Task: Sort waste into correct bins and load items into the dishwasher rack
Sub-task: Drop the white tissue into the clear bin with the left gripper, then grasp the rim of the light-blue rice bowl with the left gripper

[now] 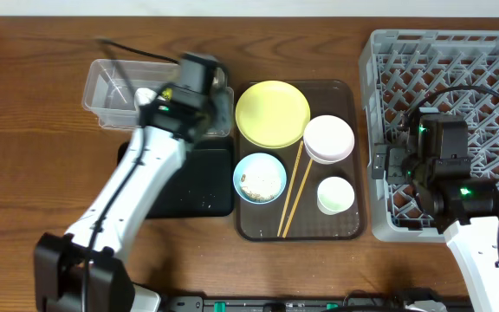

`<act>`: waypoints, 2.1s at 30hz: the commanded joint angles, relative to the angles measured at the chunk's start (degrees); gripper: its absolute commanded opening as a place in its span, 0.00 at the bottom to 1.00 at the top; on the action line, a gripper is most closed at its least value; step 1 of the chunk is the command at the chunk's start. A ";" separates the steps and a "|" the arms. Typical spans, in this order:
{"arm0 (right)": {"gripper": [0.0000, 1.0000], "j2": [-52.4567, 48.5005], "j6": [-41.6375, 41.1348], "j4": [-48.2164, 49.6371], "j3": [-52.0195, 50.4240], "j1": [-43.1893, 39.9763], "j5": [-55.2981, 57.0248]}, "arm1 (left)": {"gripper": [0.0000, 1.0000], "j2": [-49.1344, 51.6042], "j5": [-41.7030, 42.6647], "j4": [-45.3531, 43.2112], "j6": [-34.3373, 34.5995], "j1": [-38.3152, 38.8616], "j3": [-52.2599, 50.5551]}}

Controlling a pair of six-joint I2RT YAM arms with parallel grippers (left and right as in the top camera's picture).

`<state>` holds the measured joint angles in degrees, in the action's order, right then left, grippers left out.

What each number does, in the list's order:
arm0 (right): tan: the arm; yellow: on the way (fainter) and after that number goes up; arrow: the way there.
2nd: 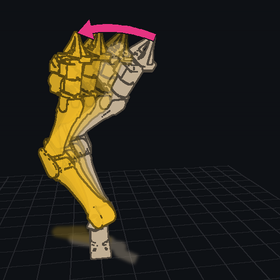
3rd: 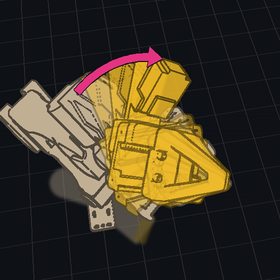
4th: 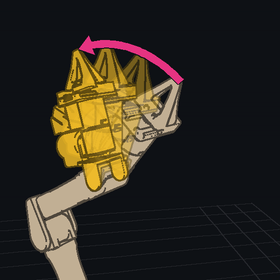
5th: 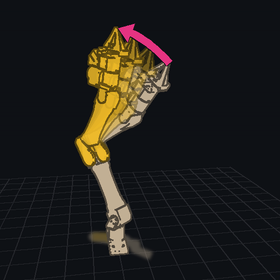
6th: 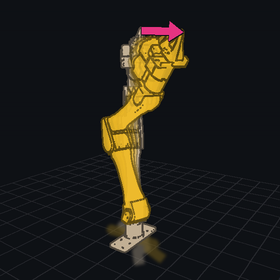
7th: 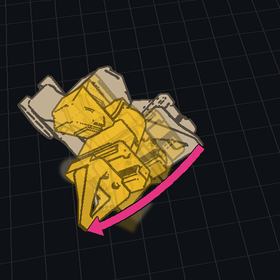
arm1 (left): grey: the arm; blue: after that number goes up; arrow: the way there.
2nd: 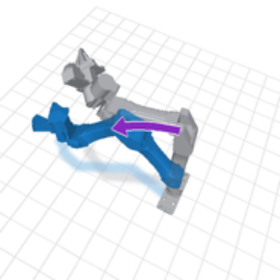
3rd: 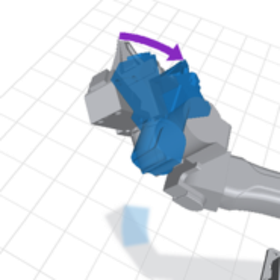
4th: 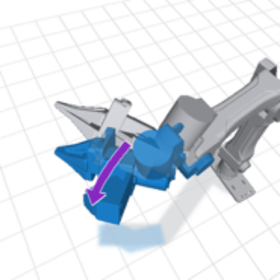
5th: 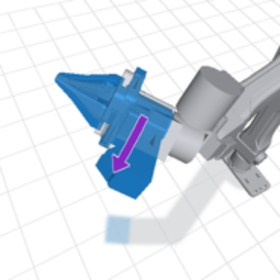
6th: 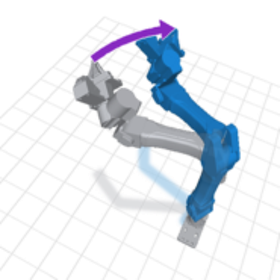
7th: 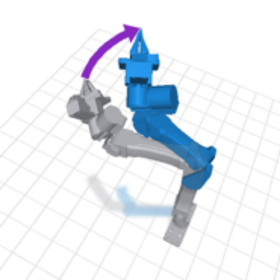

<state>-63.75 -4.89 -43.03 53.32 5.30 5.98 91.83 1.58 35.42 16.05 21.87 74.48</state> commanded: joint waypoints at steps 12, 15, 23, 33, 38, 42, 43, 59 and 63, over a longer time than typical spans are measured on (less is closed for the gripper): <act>0.99 0.09 0.68 -0.04 1.01 -0.63 -0.24 | 0.56 6.88 2.47 0.98 1.38 18.75 -1.62; 0.99 0.09 0.68 -0.04 1.01 -0.63 -0.24 | 0.56 9.92 2.47 0.98 4.42 20.55 -1.62; 0.99 0.09 0.68 -0.04 1.01 -0.63 -0.24 | 0.47 16.26 2.49 -0.81 6.16 22.71 -1.62; 0.99 0.09 0.68 -0.07 1.01 -0.63 -0.24 | 0.31 19.41 2.47 -0.79 6.16 23.02 -1.64; 0.99 0.09 0.68 -0.07 1.01 -0.63 -0.24 | 0.27 19.41 2.47 -0.79 6.16 23.02 -1.62; 0.99 0.09 0.68 -0.07 1.01 -0.63 -0.24 | 0.20 19.41 2.47 -0.66 6.16 23.02 -1.64; 0.99 0.09 0.68 -0.07 1.01 -0.63 -0.24 | 0.19 19.41 2.49 -0.59 6.19 23.02 -1.64; 0.99 0.09 0.70 -0.09 1.01 -0.63 -0.24 | 0.06 13.53 2.51 2.75 6.99 22.99 -1.38; 0.99 0.09 0.70 -0.09 1.01 -0.63 -0.24 | 0.06 8.11 2.49 4.22 6.60 22.82 -1.38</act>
<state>-63.75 -4.89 -43.03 53.32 5.30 5.98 104.44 3.44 39.07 22.55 44.86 73.47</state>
